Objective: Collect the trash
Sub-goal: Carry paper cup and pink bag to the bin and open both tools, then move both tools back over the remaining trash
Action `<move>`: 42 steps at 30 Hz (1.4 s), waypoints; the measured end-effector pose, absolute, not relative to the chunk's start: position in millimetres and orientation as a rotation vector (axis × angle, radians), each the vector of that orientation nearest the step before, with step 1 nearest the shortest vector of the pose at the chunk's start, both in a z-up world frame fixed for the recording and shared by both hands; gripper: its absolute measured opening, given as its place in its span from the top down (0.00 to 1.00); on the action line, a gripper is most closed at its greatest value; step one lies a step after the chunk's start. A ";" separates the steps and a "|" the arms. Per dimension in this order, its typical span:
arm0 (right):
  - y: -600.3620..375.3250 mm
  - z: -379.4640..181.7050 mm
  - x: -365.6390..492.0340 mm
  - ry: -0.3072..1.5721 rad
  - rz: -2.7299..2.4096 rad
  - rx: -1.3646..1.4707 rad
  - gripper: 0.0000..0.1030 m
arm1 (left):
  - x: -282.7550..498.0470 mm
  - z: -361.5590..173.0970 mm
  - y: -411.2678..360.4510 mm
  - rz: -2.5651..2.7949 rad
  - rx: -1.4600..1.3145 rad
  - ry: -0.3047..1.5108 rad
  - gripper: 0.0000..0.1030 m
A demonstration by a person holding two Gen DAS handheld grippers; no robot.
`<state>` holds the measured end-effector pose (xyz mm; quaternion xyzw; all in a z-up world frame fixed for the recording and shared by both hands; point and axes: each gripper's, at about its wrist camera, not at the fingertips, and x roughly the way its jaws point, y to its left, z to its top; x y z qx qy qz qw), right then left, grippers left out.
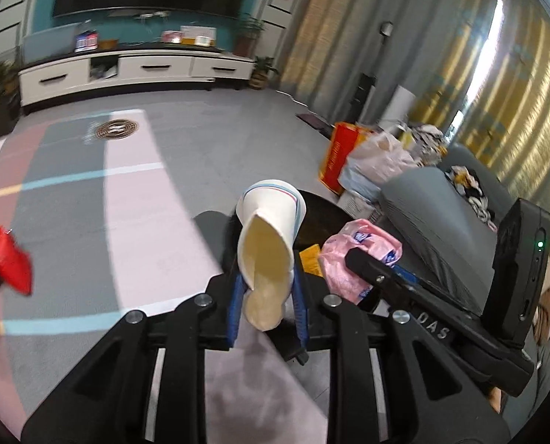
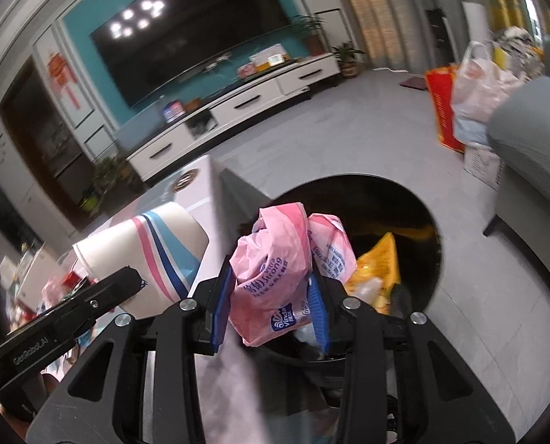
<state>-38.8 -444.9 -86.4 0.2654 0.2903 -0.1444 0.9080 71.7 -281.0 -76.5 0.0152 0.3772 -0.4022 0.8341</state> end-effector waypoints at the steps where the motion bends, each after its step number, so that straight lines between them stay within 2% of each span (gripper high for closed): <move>1: -449.2 -89.1 -39.6 0.601 -0.305 0.559 0.63 | 70.6 -77.2 -287.6 -0.862 0.039 0.800 0.75; 4: -461.5 -99.3 -39.9 0.614 -0.322 0.602 0.62 | 69.0 -81.2 -308.4 -0.880 0.059 0.804 0.69; 6: -469.2 -106.3 -40.3 0.618 -0.329 0.646 0.56 | 71.4 -84.8 -317.0 -0.882 0.062 0.812 0.66; 7: -471.6 -108.4 -41.0 0.619 -0.329 0.660 0.54 | 72.9 -85.4 -320.1 -0.880 0.064 0.813 0.57; 8: -473.7 -110.2 -41.1 0.620 -0.331 0.672 0.51 | 74.5 -86.5 -323.0 -0.878 0.066 0.815 0.42; 9: -475.6 -112.4 -41.7 0.624 -0.338 0.679 0.50 | 74.8 -86.7 -324.7 -0.876 0.067 0.814 0.37; 15: -474.3 -110.7 -44.6 0.626 -0.333 0.687 0.50 | 71.4 -87.8 -316.6 -0.859 0.078 0.808 0.33; 21: -456.3 -102.4 -42.3 0.642 -0.286 0.653 0.47 | 68.6 -94.8 -286.0 -0.783 0.097 0.838 0.22; 23: -447.2 -99.1 -41.3 0.653 -0.263 0.633 0.46 | 68.0 -97.1 -270.7 -0.759 0.093 0.856 0.15; 26: -435.5 -96.6 -38.9 0.672 -0.236 0.611 0.45 | 63.8 -98.6 -248.7 -0.711 0.097 0.869 0.12; 42: -344.2 -79.8 -23.3 0.779 -0.059 0.417 0.43 | 39.8 -93.0 -77.2 -0.409 0.058 0.867 0.06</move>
